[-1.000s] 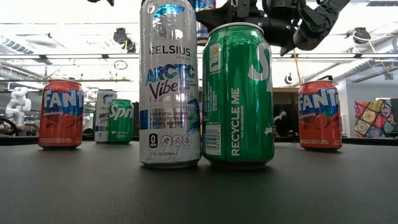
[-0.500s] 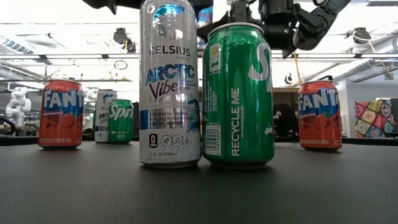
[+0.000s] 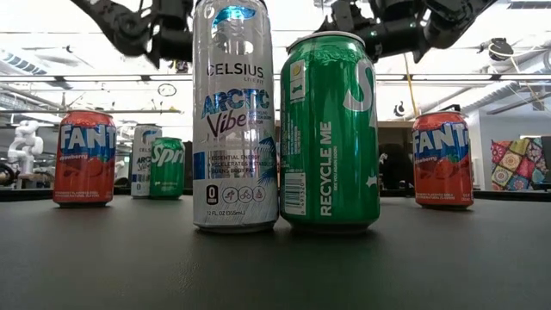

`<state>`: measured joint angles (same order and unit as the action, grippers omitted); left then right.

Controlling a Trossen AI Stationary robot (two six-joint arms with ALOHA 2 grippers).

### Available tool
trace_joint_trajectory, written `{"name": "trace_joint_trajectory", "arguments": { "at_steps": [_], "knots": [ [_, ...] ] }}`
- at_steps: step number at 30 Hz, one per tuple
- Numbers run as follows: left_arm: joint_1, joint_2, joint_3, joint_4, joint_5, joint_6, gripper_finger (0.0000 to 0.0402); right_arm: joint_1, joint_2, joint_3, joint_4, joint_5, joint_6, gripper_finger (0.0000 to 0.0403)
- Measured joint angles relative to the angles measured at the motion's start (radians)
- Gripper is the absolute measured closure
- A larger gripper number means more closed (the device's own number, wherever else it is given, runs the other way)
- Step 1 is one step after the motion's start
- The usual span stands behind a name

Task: Place canned beverage on shelf
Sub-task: Put the top blue soda can on the shelf aligned with the other blue soda can

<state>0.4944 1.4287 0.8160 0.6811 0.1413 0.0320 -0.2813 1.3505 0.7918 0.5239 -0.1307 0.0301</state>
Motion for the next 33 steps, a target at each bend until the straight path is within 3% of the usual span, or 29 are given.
{"name": "trace_joint_trajectory", "arguments": {
  "at_steps": [11, 24, 33],
  "knots": [
    [0.028, 0.124, 0.001, 0.081, 0.026, 0.001, 0.0172, 0.0, -0.001, 0.0, 0.002, 0.029, -0.016, 0.0104],
    [0.06, 0.134, 0.003, 0.097, -0.011, 0.0, 0.0169, -0.002, -0.001, 0.0, -0.003, 0.03, -0.027, 0.0104],
    [0.061, 0.135, 0.001, 0.095, -0.018, 0.011, 0.0106, -0.008, 0.0, 0.0, 0.002, 0.031, -0.025, 0.0104]
  ]
}}
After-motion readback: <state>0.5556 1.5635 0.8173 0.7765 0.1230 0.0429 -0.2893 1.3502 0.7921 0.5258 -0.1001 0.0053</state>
